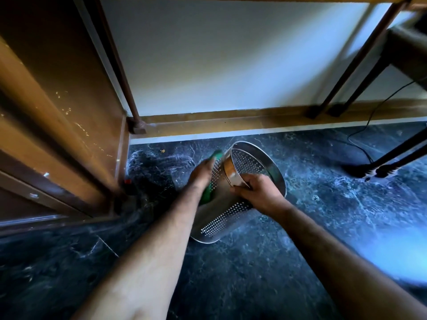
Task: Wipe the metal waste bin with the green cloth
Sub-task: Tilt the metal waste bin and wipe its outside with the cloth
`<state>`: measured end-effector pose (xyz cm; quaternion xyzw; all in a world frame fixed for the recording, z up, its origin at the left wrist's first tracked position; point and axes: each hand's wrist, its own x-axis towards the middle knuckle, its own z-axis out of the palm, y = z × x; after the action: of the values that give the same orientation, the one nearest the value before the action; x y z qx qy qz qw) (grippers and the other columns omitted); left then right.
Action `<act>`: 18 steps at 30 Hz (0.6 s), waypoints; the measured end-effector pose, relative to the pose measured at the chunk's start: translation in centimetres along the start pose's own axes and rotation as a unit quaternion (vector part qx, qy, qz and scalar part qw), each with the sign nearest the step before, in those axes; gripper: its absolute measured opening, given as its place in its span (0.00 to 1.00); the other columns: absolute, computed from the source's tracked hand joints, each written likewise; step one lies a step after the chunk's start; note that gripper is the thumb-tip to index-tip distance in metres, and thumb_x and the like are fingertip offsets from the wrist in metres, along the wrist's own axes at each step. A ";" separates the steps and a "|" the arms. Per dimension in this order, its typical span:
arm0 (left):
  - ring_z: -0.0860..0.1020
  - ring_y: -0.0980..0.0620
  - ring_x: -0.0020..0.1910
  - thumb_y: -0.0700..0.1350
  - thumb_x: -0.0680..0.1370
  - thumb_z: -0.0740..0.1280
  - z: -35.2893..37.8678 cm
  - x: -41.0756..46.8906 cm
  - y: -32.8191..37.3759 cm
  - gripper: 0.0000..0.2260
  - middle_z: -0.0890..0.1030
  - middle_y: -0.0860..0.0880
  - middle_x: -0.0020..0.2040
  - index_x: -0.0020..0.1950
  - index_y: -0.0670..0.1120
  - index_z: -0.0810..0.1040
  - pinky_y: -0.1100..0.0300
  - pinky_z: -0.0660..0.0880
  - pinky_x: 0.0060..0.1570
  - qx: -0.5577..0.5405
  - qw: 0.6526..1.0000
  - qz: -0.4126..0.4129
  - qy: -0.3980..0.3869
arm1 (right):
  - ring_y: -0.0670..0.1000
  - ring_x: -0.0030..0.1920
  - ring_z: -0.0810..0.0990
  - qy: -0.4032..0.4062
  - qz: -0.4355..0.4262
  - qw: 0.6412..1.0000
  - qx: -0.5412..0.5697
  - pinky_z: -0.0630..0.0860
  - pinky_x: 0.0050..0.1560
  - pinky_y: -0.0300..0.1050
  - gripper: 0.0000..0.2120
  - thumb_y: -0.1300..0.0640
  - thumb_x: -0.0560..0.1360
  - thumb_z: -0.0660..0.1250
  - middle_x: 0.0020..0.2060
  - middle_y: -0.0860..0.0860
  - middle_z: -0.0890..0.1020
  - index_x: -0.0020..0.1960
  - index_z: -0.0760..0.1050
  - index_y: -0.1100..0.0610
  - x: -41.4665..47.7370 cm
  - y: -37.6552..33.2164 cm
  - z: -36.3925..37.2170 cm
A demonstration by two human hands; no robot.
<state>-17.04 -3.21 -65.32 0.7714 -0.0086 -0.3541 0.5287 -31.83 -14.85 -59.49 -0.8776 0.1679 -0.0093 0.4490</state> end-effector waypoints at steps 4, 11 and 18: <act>0.81 0.48 0.55 0.73 0.69 0.59 1.8 -1.5 4.1 0.28 0.83 0.54 0.54 0.61 0.59 0.78 0.55 0.76 0.57 -0.003 0.990 0.129 0.058 | 0.50 0.33 0.75 0.004 -0.047 0.993 -0.108 0.65 0.31 0.38 0.10 0.54 0.73 0.74 0.31 0.49 0.79 0.40 0.80 0.60 0.7 -0.6 -0.3; 0.78 0.48 0.61 0.62 0.79 0.63 -1.2 -2.9 3.1 0.25 0.77 0.49 0.69 0.73 0.53 0.72 0.59 0.75 0.56 -0.136 0.967 0.133 0.171 | 0.62 0.47 0.83 -0.020 -0.090 0.969 -0.228 0.76 0.44 0.52 0.09 0.51 0.75 0.69 0.46 0.59 0.86 0.50 0.79 0.56 2.1 -1.5 1.4; 0.77 0.55 0.55 0.58 0.82 0.61 -5.4 -4.3 -0.1 0.23 0.75 0.46 0.72 0.74 0.50 0.71 0.71 0.71 0.46 -0.229 0.936 0.103 0.246 | 0.62 0.48 0.84 -0.074 -0.087 0.929 -0.353 0.77 0.43 0.50 0.12 0.48 0.78 0.63 0.51 0.58 0.85 0.57 0.78 0.52 3.7 -2.4 4.3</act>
<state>-17.28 2.85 -62.09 0.6875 0.1238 -0.0895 0.7099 -26.96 -11.32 -60.68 -0.9887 0.0494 0.0766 0.1189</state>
